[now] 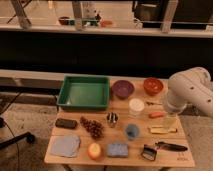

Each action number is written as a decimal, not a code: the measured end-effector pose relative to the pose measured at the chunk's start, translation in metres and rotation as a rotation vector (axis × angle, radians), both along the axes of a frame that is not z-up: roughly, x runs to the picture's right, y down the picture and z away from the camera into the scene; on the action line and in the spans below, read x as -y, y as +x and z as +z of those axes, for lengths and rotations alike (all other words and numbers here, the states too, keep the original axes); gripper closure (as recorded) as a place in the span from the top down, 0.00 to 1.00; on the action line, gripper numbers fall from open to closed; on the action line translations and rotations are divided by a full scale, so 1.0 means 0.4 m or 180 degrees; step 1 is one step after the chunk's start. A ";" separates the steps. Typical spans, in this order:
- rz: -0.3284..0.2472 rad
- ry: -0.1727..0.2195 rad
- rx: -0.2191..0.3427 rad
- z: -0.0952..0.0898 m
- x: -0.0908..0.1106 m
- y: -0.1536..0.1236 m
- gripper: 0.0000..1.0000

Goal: Wipe red bowl with eraser

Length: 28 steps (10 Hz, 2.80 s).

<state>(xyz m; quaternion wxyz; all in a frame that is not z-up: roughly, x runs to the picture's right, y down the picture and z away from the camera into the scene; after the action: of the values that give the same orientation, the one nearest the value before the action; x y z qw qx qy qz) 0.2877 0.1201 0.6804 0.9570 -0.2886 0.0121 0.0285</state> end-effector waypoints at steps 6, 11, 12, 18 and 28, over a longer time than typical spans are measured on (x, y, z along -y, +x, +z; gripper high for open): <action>-0.0166 0.0076 0.0675 0.016 -0.006 -0.263 0.80; -0.0211 0.0112 0.1160 0.037 -0.011 -0.478 0.80; -0.0213 0.0120 0.1139 0.039 -0.011 -0.469 0.80; -0.0166 0.0045 0.1231 0.037 -0.030 -0.494 0.80; -0.0284 0.0061 0.2058 0.094 -0.120 -0.977 0.80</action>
<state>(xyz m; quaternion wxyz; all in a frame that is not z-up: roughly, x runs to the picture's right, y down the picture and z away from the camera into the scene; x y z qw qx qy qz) -0.1029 0.1682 0.7182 0.9142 -0.2728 -0.2802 -0.1066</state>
